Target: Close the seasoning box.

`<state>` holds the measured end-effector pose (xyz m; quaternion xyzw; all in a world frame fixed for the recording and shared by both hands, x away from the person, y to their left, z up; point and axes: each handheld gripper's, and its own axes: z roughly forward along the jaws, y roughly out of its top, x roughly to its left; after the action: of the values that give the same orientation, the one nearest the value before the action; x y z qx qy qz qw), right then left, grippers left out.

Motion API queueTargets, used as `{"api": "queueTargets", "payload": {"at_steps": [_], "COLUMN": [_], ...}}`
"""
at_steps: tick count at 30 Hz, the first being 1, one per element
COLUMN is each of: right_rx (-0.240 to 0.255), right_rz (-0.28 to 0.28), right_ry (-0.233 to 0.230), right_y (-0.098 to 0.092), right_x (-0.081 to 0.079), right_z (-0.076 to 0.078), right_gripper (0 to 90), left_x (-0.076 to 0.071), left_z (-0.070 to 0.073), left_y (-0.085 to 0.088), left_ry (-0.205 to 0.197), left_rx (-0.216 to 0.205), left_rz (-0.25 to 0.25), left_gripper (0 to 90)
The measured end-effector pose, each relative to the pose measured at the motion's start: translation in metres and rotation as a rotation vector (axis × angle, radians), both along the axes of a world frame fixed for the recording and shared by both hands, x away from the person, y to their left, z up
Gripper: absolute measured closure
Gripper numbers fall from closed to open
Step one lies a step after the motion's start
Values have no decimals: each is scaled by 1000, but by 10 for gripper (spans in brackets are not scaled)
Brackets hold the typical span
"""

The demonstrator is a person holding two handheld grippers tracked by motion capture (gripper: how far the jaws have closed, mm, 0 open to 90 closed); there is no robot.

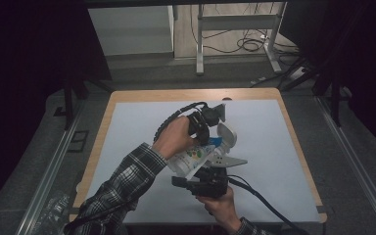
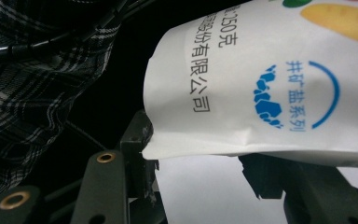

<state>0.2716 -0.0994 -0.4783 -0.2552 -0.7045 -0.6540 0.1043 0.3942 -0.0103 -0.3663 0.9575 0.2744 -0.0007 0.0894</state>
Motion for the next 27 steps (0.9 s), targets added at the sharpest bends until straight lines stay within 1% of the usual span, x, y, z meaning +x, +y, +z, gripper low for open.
{"api": "queueTargets", "payload": {"at_steps": [9, 10, 22, 26, 27], "right_rx": [8, 10, 20, 16, 21], "right_rz": [1, 0, 0, 0, -1], "right_ry": [3, -2, -3, -5, -4], "right_y": [-1, -1, -1, -1, -1], "right_x": [0, 0, 0, 0, 0], "right_z": [2, 2, 2, 2, 3], "right_gripper": [498, 498, 499, 499, 499], "left_x": [0, 1, 0, 0, 0], "left_z": [0, 0, 0, 0, 0], "left_y": [-1, -1, -1, -1, -1], "left_ry": [3, 3, 5, 6, 7], "left_rx": [6, 7, 7, 5, 5], "left_rz": [-2, -2, 0, 0, -1], "left_gripper": [897, 898, 898, 897, 898]}}
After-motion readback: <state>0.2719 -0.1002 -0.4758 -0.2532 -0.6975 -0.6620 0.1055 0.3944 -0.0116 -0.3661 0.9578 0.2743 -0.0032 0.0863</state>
